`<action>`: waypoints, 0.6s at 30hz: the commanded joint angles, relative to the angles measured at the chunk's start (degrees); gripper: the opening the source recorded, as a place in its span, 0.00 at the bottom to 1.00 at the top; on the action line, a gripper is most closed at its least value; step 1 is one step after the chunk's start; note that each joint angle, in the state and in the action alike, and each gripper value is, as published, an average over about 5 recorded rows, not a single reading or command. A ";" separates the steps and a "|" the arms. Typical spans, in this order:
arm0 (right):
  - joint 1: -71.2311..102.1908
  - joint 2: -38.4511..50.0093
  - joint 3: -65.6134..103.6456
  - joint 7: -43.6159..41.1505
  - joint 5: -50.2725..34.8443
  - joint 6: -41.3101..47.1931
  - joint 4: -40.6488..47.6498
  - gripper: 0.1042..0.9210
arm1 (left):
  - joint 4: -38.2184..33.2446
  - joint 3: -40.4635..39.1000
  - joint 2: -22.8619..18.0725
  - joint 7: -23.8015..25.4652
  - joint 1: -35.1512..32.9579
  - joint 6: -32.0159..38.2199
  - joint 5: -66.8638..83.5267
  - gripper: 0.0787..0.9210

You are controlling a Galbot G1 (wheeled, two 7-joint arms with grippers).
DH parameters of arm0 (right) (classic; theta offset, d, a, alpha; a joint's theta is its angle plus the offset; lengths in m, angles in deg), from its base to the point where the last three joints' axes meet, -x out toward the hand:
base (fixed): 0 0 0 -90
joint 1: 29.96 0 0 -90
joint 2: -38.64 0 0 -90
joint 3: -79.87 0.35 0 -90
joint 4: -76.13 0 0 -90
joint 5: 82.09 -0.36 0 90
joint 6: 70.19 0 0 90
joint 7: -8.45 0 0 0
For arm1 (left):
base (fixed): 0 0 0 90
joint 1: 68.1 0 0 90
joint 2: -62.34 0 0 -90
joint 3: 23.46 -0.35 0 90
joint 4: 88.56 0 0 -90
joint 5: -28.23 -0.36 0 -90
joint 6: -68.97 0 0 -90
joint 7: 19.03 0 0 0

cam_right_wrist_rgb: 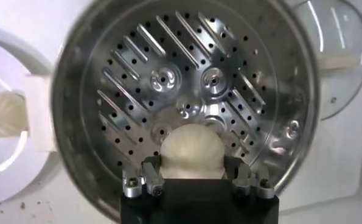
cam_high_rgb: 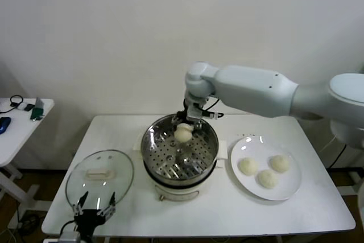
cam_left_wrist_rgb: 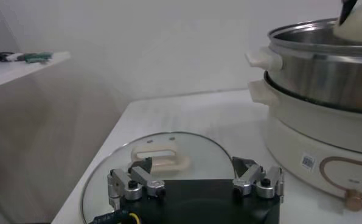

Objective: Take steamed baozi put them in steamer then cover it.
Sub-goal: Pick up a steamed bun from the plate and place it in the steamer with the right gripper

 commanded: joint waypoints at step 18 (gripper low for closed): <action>-9.37 -0.09 -6.13 -4.70 -25.01 -2.16 6.25 0.88 | -0.26 -0.34 -0.42 -0.30 -0.16 0.14 -0.46 0.88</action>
